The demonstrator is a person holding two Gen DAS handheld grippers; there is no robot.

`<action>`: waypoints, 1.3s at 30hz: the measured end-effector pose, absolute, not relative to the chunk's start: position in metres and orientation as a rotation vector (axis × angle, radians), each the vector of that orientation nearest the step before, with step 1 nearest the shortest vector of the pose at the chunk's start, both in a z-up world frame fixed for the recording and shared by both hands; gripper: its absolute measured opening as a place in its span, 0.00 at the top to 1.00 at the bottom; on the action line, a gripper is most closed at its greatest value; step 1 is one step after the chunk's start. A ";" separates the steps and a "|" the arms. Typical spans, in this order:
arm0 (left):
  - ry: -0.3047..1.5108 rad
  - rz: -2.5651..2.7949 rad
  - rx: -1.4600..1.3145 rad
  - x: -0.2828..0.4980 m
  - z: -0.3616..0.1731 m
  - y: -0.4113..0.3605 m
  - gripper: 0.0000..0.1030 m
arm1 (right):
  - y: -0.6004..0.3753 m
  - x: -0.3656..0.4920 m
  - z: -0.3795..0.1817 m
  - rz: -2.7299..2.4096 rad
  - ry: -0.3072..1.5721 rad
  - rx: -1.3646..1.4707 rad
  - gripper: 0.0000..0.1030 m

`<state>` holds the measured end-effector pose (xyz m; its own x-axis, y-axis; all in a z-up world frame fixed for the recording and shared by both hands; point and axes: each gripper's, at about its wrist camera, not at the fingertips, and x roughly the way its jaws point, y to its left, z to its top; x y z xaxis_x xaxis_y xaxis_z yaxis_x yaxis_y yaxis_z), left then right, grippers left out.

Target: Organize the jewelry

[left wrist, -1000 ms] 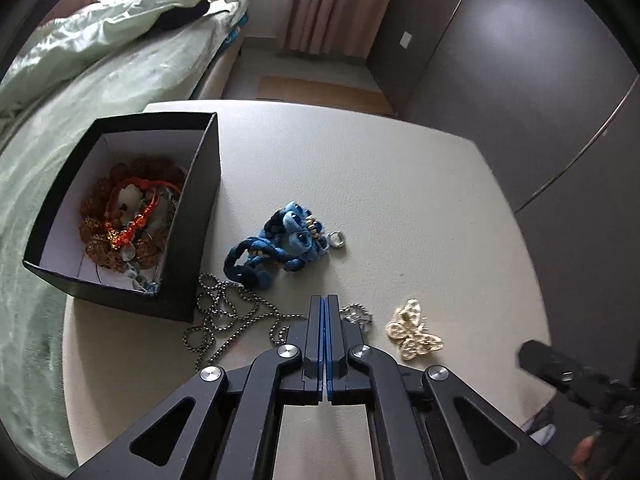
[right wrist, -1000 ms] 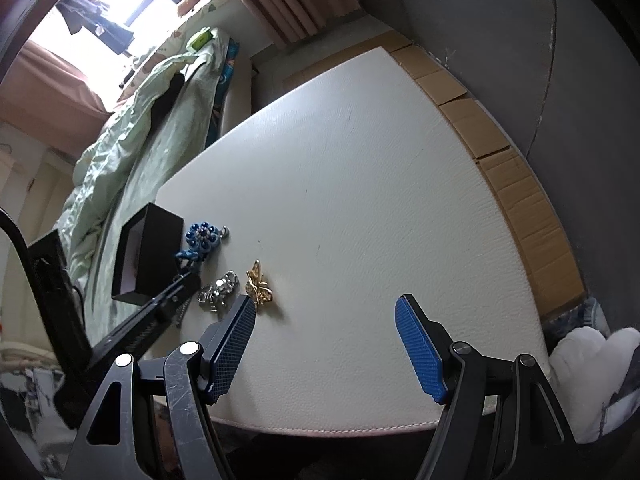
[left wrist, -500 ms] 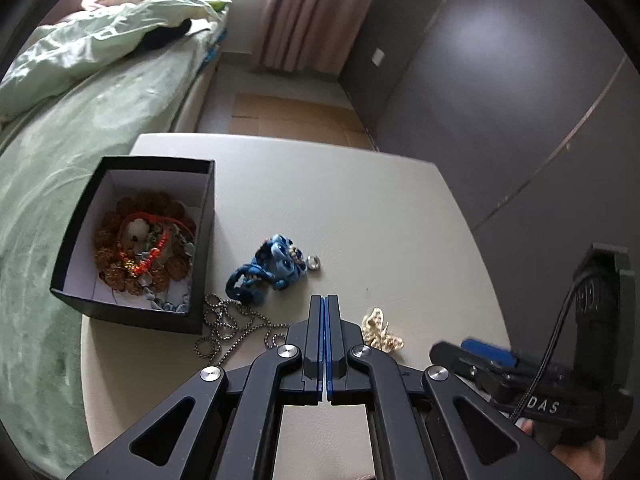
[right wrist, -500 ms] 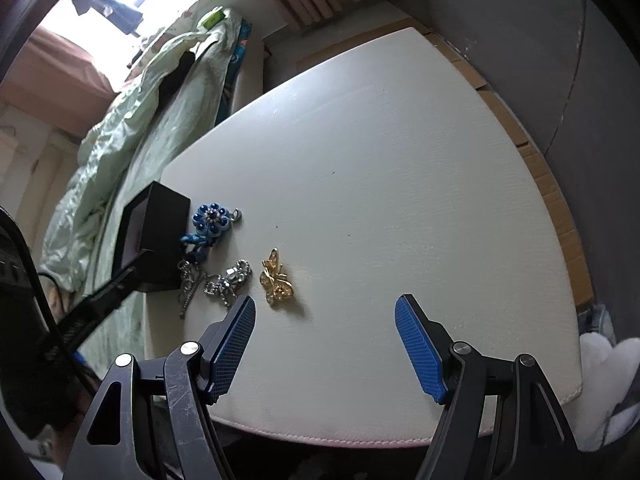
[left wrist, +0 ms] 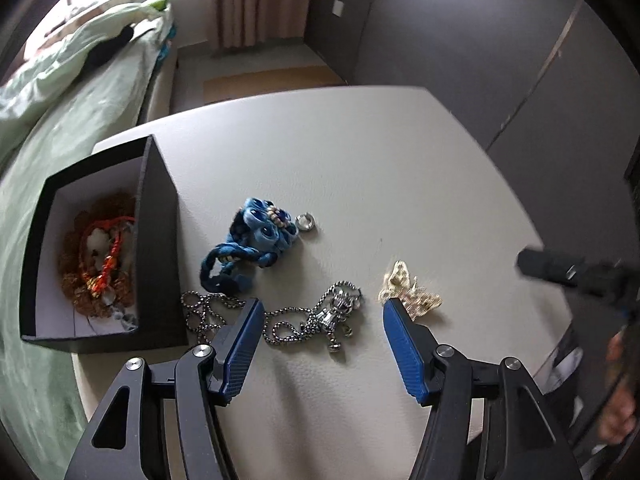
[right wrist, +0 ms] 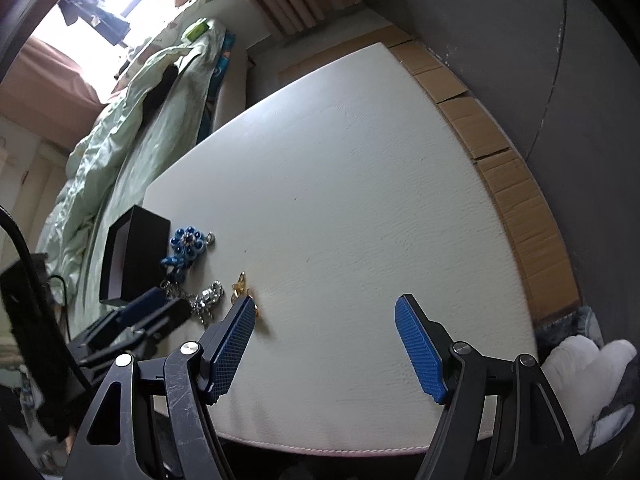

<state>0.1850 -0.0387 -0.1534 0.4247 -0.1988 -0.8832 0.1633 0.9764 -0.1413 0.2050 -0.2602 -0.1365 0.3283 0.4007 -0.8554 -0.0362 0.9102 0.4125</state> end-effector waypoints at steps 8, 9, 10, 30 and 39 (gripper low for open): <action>1.108 -0.219 0.085 0.189 -0.168 -0.056 0.48 | -0.257 0.210 -0.133 0.311 1.205 0.336 0.30; 1.105 -0.216 0.093 0.189 -0.168 -0.056 0.52 | -0.257 0.211 -0.133 0.313 1.205 0.333 0.30; 1.103 -0.206 0.107 0.188 -0.168 -0.057 0.58 | -0.256 0.211 -0.133 0.315 1.205 0.329 0.30; 1.041 -0.201 -0.099 0.180 -0.131 -0.021 1.00 | -0.209 0.215 -0.153 0.423 1.276 0.194 0.30; 1.052 -0.187 -0.137 0.183 -0.131 -0.008 1.00 | -0.189 0.215 -0.149 0.483 1.239 0.135 0.36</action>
